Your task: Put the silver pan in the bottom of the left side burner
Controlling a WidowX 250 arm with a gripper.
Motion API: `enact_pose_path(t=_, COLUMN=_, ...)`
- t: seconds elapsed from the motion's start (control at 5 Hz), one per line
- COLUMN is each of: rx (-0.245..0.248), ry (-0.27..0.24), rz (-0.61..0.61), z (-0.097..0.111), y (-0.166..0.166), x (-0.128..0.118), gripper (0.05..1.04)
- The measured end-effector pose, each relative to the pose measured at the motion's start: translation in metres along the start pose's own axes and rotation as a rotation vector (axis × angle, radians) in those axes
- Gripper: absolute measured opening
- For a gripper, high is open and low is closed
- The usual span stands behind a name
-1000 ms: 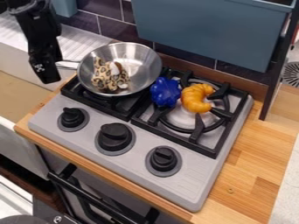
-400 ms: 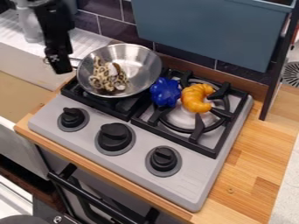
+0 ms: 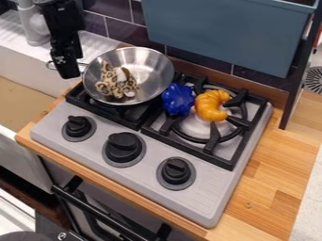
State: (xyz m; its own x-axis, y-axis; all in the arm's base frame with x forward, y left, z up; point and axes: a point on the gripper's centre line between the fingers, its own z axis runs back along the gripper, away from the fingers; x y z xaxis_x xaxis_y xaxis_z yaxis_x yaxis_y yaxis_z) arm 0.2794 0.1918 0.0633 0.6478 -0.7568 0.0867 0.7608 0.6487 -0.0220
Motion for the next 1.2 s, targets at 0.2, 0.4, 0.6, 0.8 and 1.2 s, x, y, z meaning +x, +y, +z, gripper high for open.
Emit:
enact_pose_path(t=0.2, rx=0.003, ry=0.000, rz=-0.003, z=0.001, y=0.000, x=-0.004, gripper=0.995)
enact_pose_path(t=0.4, rx=0.032, ry=0.005, rz=-0.021, z=0.000, y=0.005, x=-0.006, gripper=0.995)
enact_pose_path(t=0.6, rx=0.073, ry=0.008, rz=-0.029, z=0.001, y=0.012, x=-0.006, gripper=0.995)
enact_pose_path(t=0.8, rx=0.066, ry=0.018, rz=-0.028, z=-0.008, y=0.006, x=-0.008, gripper=0.995)
enact_pose_path(t=1.2, rx=0.082, ry=0.050, rz=-0.037, z=-0.017, y=0.012, x=-0.008, gripper=0.948)
